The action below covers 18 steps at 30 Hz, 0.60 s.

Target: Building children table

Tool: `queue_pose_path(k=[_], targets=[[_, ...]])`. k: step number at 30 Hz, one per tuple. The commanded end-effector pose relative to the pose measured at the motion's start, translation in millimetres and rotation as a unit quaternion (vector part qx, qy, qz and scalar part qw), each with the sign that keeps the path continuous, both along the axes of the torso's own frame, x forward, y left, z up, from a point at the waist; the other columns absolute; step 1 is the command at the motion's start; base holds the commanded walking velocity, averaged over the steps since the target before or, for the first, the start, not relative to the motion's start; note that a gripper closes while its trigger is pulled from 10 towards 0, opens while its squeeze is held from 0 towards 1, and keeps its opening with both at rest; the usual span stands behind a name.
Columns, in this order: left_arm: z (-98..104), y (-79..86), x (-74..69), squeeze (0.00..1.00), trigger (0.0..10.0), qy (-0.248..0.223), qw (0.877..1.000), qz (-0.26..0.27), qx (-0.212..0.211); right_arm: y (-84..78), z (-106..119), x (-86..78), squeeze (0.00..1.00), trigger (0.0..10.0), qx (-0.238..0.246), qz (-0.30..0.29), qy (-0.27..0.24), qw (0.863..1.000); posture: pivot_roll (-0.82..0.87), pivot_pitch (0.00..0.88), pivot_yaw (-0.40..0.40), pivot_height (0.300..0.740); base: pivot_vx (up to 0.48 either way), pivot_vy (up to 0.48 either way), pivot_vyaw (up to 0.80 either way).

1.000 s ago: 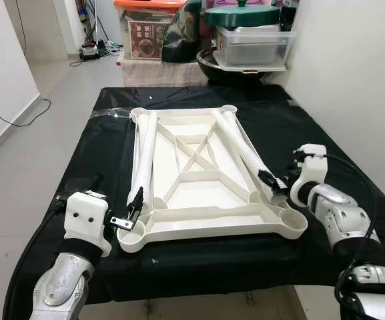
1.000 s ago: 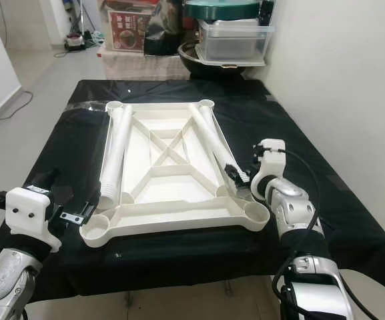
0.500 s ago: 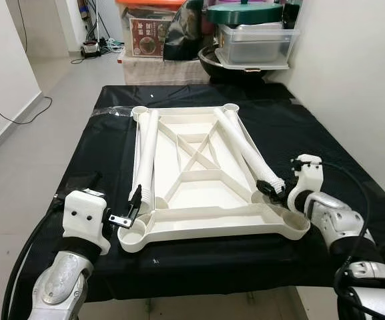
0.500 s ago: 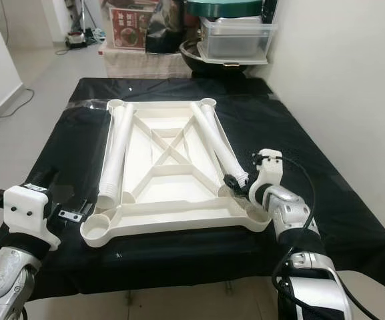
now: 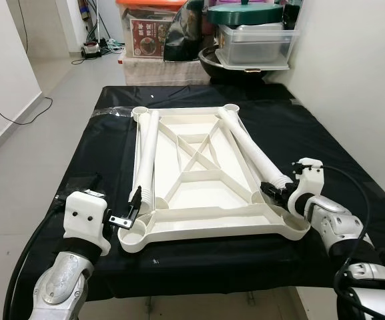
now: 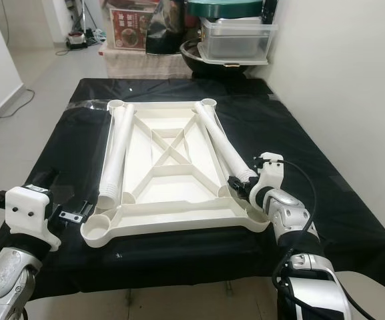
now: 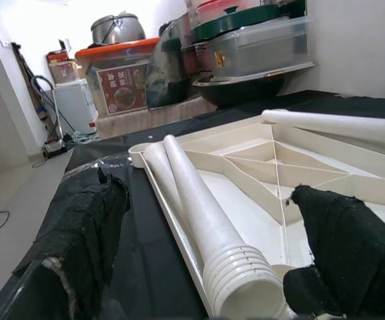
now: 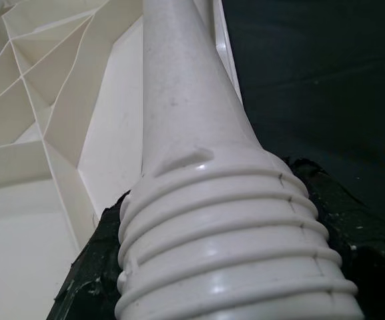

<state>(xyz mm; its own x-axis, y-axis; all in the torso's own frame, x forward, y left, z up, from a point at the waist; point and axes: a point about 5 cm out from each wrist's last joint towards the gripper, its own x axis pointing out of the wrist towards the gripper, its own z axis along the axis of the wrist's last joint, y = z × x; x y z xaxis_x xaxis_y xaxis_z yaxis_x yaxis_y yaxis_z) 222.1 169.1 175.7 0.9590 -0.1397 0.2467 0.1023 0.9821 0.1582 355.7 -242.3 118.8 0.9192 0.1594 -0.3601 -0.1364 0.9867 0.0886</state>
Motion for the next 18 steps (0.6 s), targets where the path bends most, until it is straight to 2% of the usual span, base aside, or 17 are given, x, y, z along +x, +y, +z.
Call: queue_pose_path(k=[1,8,11,12,13,14,15,17,18], targets=[[-0.9,-0.5,0.9,0.00,10.0,0.000,1.000,0.000,-0.001,1.0,2.8,1.5,0.00,0.0,0.016,-0.002,-0.014,1.000,0.07,0.000,-0.059,0.740,0.000,0.000,0.00],[-0.9,-0.3,1.5,0.00,10.0,-0.002,1.000,-0.001,0.000,7.4,4.5,2.1,0.00,0.0,0.031,0.001,-0.040,0.999,0.07,0.000,-0.055,0.740,0.000,0.000,0.00],[5.2,3.1,6.2,0.00,10.0,-0.006,0.999,-0.010,-0.040,21.5,31.0,8.6,0.00,0.0,0.109,0.032,-0.118,0.986,0.07,0.000,-0.048,0.740,0.000,0.000,0.00],[5.2,3.1,6.2,0.00,10.0,-0.006,0.999,-0.010,-0.040,21.5,31.0,8.6,0.00,0.0,0.109,0.032,-0.118,0.986,0.07,0.000,-0.048,0.740,0.000,0.000,0.00],[13.2,4.5,9.9,0.00,10.0,-0.012,0.995,-0.025,-0.099,32.9,46.7,7.1,0.00,0.0,0.200,0.082,-0.148,0.965,0.06,0.000,-0.045,0.740,0.000,0.000,0.00],[13.2,4.5,9.9,0.00,10.0,-0.012,0.995,-0.025,-0.099,32.9,46.7,7.1,0.00,0.0,0.200,0.082,-0.148,0.965,0.06,0.000,-0.045,0.740,0.000,0.000,0.00],[17.8,3.9,10.9,0.00,10.0,-0.017,0.991,-0.038,-0.130,37.5,52.6,4.2,0.00,0.0,0.248,0.111,-0.155,0.950,0.06,0.000,-0.044,0.740,0.000,0.000,0.00],[22.6,3.1,12.1,0.00,10.0,-0.021,0.981,-0.056,-0.185,42.9,58.5,-1.3,0.00,0.0,0.306,0.152,-0.162,0.926,0.06,0.000,-0.044,0.740,0.000,0.000,0.00],[22.6,3.1,12.1,0.00,10.0,-0.021,0.981,-0.056,-0.185,42.9,58.5,-1.3,0.00,0.0,0.306,0.152,-0.162,0.926,0.06,0.000,-0.044,0.740,0.000,0.000,0.00]])
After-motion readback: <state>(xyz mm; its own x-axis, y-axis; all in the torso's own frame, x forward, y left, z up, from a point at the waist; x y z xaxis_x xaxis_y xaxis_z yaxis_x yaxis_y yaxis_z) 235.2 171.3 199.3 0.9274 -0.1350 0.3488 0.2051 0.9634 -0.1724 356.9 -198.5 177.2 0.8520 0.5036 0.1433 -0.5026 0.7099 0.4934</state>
